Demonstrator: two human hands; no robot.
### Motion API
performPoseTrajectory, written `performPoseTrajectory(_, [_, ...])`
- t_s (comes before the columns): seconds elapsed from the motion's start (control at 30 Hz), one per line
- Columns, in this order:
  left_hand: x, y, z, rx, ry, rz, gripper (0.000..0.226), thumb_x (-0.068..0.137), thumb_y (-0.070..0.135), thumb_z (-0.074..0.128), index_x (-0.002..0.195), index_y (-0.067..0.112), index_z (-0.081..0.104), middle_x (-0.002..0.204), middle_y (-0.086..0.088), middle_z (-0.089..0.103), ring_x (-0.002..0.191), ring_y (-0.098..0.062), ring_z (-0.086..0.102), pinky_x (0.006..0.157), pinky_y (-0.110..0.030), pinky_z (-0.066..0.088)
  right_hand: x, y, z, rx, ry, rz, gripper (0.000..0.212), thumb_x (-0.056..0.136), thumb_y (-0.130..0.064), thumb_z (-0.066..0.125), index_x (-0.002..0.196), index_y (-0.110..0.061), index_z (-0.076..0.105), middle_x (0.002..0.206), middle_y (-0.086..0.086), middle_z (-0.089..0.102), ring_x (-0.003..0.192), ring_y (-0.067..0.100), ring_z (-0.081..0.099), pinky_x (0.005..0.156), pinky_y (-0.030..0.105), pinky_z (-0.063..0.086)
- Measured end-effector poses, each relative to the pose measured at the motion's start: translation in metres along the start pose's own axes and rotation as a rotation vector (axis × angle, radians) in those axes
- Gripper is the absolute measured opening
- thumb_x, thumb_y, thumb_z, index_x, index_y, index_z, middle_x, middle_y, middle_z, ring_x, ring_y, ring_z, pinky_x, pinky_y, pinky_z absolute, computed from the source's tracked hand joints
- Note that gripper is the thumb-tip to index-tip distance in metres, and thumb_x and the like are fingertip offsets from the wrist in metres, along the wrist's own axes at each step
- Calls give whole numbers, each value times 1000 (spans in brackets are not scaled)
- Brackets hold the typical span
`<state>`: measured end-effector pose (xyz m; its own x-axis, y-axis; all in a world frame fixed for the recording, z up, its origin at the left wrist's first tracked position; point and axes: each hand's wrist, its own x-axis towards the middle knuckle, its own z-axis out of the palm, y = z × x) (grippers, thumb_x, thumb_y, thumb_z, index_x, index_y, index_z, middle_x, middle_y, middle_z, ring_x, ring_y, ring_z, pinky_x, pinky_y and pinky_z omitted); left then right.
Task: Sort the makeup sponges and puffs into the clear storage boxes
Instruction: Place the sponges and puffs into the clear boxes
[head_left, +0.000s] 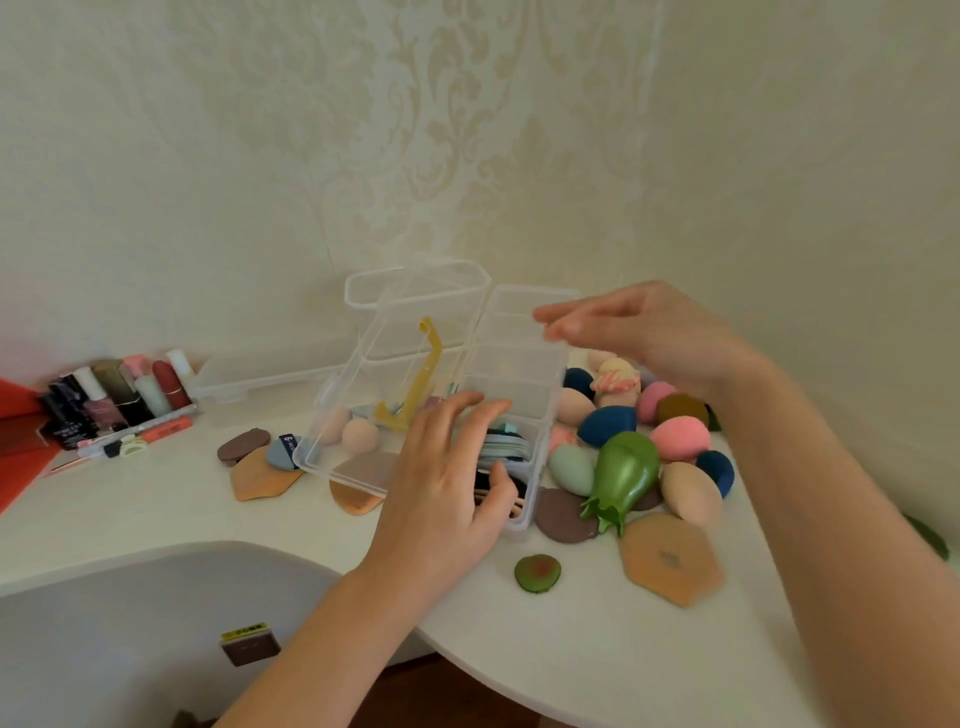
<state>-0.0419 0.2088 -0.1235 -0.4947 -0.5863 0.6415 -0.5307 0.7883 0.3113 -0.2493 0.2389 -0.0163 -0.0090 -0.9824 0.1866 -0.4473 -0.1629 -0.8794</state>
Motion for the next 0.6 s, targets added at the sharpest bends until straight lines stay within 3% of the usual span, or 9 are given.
performPoseTrajectory(0.1, [2, 1, -1, 53, -88, 32, 53, 88, 32, 32, 137, 17, 45, 138, 3, 47, 131, -15, 30, 113, -43, 26, 6, 20, -27, -55, 347, 190, 15, 85, -27, 66, 94, -18, 74, 97, -4, 72, 96, 11, 65, 89, 29, 53])
performPoseTrajectory(0.17, [5, 1, -3, 61, -125, 36, 55, 89, 38, 25, 137, 19, 45, 137, 6, 47, 132, -9, 25, 118, -33, 9, 10, 35, -39, -270, 477, 365, 23, 86, -29, 66, 103, -13, 71, 99, 5, 69, 91, 19, 61, 80, 32, 49])
performPoseTrajectory(0.23, [14, 2, -7, 91, -146, 59, 53, 89, 44, 25, 127, 21, 53, 122, 8, 55, 121, -7, 38, 115, -24, 2, 13, 48, -46, -504, 521, 508, 23, 88, -23, 63, 106, -10, 68, 107, 11, 66, 97, 26, 59, 78, 32, 45])
performPoseTrajectory(0.3, [26, 4, -10, 159, -208, 97, 54, 86, 53, 25, 113, 21, 59, 106, 8, 61, 105, -11, 52, 113, -25, 9, 14, 53, -47, -710, 476, 664, 27, 88, -22, 60, 109, -6, 65, 107, 14, 64, 98, 28, 59, 78, 32, 45])
performPoseTrajectory(0.4, [38, 6, -10, 246, -345, 120, 67, 79, 66, 11, 108, 25, 55, 100, 10, 61, 102, -9, 52, 114, -31, 9, 11, 47, -43, -856, 315, 791, 36, 93, -25, 52, 119, 0, 57, 104, 18, 57, 97, 29, 54, 82, 31, 42])
performPoseTrajectory(0.5, [36, 3, -8, 160, -267, 91, 64, 79, 70, 16, 103, 24, 53, 96, 13, 58, 98, -5, 45, 113, -23, 3, 5, 36, -41, -982, 115, 808, 42, 96, -16, 48, 137, -6, 42, 131, 19, 50, 120, 29, 50, 96, 30, 39])
performPoseTrajectory(0.6, [31, 1, -5, 55, -164, 60, 52, 79, 70, 29, 91, 22, 45, 86, 12, 52, 87, 1, 32, 107, -23, 14, 1, 32, -39, -1094, -14, 821, 49, 96, -11, 50, 142, -13, 35, 136, 14, 47, 123, 25, 48, 98, 28, 39])
